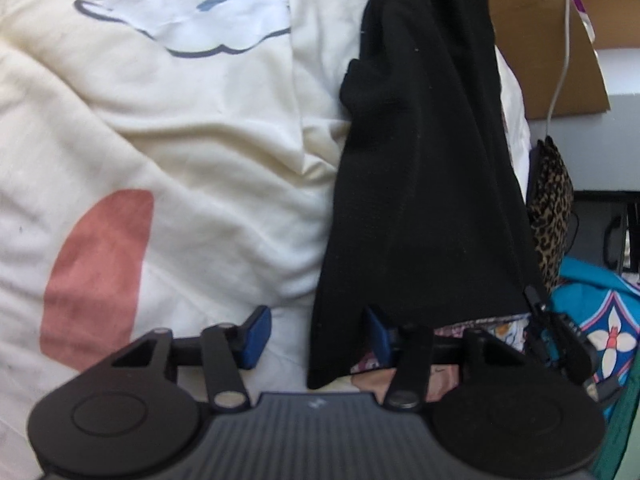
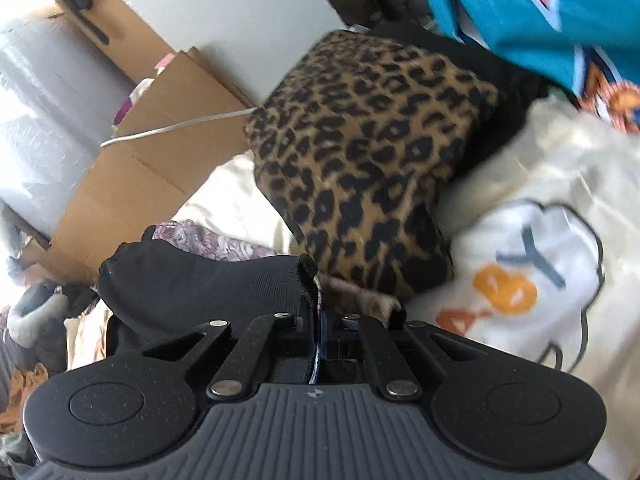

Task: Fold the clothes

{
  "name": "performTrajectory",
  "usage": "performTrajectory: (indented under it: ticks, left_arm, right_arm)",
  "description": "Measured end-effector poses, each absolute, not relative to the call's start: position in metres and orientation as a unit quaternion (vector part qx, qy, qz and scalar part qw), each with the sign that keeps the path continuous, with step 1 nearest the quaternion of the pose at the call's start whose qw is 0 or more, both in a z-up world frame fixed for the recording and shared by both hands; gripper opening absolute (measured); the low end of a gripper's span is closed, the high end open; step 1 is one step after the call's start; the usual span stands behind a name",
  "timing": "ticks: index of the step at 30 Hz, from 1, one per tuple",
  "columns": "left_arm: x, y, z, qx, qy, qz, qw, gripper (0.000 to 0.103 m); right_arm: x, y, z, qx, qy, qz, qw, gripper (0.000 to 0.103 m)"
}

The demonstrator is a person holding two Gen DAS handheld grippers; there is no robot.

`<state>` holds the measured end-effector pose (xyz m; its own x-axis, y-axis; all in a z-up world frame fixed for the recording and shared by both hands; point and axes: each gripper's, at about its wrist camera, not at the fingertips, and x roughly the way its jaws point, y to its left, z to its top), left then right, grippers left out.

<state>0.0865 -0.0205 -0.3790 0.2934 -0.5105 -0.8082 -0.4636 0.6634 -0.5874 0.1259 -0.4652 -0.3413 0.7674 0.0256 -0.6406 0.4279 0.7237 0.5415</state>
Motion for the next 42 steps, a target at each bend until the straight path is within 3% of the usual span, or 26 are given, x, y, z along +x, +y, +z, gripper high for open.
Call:
performTrajectory:
  ticks: [3, 7, 13, 16, 20, 33, 42]
  left_arm:
    - [0.090, -0.024, -0.378, -0.400, 0.595, -0.027, 0.697, 0.052]
    - [0.098, -0.031, -0.380, -0.393, 0.602, -0.030, 0.695, 0.028]
    - [0.107, -0.041, -0.375, -0.383, 0.611, -0.033, 0.691, 0.027]
    - [0.103, -0.037, -0.370, -0.375, 0.614, -0.032, 0.694, 0.013]
    - [0.090, -0.025, -0.364, -0.366, 0.620, -0.025, 0.694, 0.004]
    - [0.078, -0.031, -0.358, -0.362, 0.628, -0.045, 0.687, 0.003]
    - [0.079, -0.035, -0.375, -0.348, 0.644, -0.030, 0.681, 0.003]
  right_arm:
    - [0.133, -0.467, -0.343, 0.346, 0.329, -0.116, 0.871, 0.001]
    - [0.130, -0.468, -0.348, 0.354, 0.333, -0.119, 0.866, 0.001]
    - [0.126, -0.468, -0.350, 0.366, 0.330, -0.118, 0.862, 0.001]
    - [0.126, -0.467, -0.349, 0.367, 0.328, -0.119, 0.862, 0.001]
    - [0.124, -0.466, -0.347, 0.368, 0.326, -0.116, 0.863, 0.001]
    - [0.110, -0.477, -0.339, 0.374, 0.314, -0.098, 0.867, 0.001]
    - [0.102, -0.485, -0.362, 0.390, 0.338, -0.108, 0.850, 0.001]
